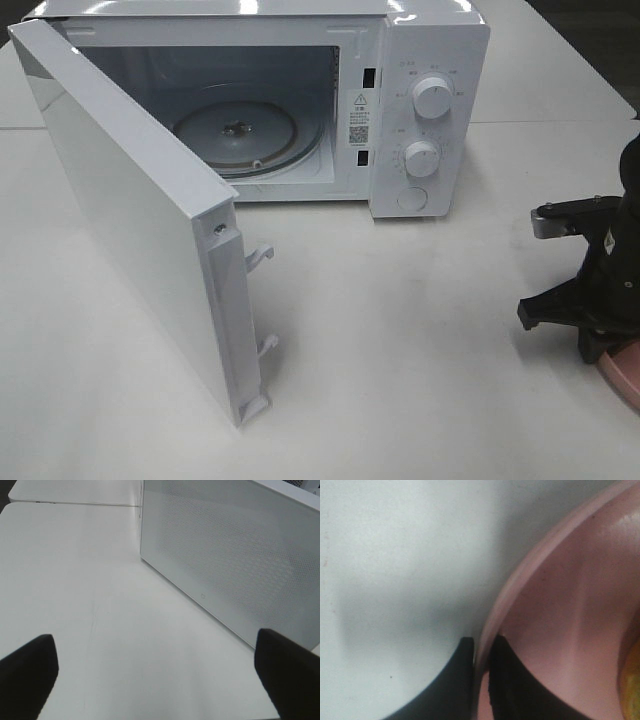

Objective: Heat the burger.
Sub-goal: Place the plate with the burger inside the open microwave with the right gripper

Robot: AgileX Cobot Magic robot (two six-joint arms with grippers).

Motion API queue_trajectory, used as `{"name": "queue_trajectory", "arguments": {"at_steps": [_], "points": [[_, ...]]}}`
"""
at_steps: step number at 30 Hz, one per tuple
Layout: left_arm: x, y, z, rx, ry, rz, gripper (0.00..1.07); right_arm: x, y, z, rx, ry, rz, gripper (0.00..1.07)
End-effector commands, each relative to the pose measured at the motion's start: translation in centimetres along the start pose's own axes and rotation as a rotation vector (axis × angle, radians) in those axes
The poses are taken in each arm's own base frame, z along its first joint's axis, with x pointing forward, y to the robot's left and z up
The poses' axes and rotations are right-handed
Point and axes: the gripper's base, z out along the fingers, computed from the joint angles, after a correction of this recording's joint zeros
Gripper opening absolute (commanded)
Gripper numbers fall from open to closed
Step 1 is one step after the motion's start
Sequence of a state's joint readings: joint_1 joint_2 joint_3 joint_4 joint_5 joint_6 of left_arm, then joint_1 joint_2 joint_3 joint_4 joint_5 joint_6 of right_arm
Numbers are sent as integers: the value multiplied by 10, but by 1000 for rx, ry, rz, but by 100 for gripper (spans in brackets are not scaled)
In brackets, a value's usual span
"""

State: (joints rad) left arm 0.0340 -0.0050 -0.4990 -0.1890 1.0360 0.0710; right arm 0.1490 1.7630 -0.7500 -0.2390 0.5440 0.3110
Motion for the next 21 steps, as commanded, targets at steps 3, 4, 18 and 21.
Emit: {"name": "queue_trajectory", "arguments": {"at_steps": [3,4,18,21], "points": [[1,0,-2,2,-23,2,100,0,1,3,-5,-1,7,0],[1,0,-2,2,-23,2,100,0,0,3,-3,3,9,0],[1,0,-2,2,-23,2,100,3,6,-7,89,-11,-13,0],[1,0,-2,2,-23,2,100,4,9,-8,133,-16,-35,0]]}}
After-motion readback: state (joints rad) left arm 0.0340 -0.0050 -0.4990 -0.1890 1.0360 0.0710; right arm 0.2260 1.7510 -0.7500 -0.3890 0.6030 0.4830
